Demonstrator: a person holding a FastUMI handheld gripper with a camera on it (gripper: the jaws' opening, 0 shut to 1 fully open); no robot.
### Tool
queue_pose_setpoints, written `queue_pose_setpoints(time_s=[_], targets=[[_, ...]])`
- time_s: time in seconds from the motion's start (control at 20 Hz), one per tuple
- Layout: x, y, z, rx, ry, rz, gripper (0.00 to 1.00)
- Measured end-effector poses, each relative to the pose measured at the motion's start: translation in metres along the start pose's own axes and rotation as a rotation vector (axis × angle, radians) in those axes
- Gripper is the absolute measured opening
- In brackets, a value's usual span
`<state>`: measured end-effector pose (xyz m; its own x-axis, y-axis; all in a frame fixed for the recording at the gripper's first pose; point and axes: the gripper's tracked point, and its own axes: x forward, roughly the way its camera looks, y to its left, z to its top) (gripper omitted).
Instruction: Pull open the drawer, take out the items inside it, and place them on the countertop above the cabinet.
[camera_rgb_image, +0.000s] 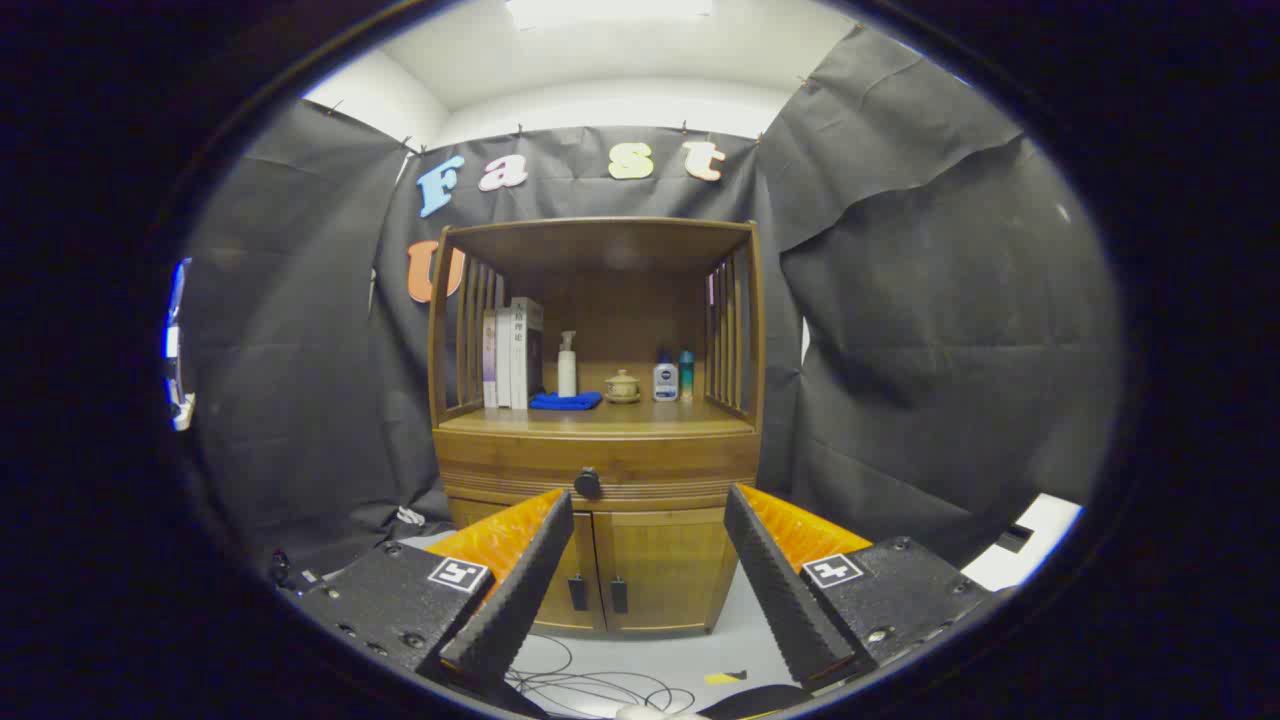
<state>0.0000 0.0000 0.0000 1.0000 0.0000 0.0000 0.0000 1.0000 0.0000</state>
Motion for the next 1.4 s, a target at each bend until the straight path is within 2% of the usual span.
queue_pose_setpoints(time_s=[0.5, 0.8, 1.2, 1.4], targets=[[0.006, 0.006, -0.003, 0.002, 0.013, 0.006, 0.99], [0.027, 0.015, 0.002, -0.004, 0.014, 0.017, 0.99], [0.103, 0.043, 0.027, -0.027, -0.019, 0.053, 0.99], [0.151, 0.058, 0.018, -0.024, -0.019, 0.074, 0.99]])
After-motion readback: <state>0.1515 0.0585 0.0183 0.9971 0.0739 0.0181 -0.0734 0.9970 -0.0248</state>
